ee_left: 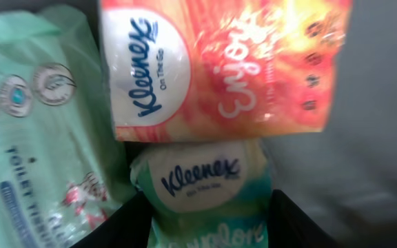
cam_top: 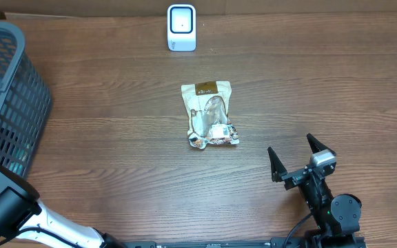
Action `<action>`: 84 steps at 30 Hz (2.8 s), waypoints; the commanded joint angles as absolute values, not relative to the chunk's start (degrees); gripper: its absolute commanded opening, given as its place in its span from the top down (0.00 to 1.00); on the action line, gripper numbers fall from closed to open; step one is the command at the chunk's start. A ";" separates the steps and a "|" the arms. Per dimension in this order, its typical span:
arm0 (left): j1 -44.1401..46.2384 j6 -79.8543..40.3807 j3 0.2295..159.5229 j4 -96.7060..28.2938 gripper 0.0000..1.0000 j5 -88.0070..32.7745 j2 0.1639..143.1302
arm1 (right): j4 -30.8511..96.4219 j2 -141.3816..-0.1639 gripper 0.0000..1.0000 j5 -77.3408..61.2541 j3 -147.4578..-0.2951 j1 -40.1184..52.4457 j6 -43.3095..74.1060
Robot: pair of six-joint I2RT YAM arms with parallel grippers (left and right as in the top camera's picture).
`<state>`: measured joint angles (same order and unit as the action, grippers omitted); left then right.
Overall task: Scan the item barcode
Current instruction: 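Reach the left gripper into the basket and grasp the small Kleenex pack, then place the Kleenex pack on the table left of the snack bag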
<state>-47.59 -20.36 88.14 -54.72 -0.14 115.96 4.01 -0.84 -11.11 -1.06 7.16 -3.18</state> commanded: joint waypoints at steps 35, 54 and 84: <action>-43.51 -19.68 146.06 -80.99 0.96 -20.36 105.75 | 3.70 -0.16 0.00 -10.66 -0.45 7.40 -3.07; 4.45 -10.98 116.66 -86.24 0.96 -9.65 109.38 | 3.70 -0.16 0.00 -10.68 -0.45 7.40 -3.07; 7.64 -13.56 122.65 -79.00 0.00 -9.63 106.65 | 3.70 -0.16 0.00 -10.66 -0.45 7.40 -3.07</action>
<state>12.01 -15.11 110.93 -75.20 -10.22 113.67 4.03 -0.84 -11.11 -1.06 7.16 -3.18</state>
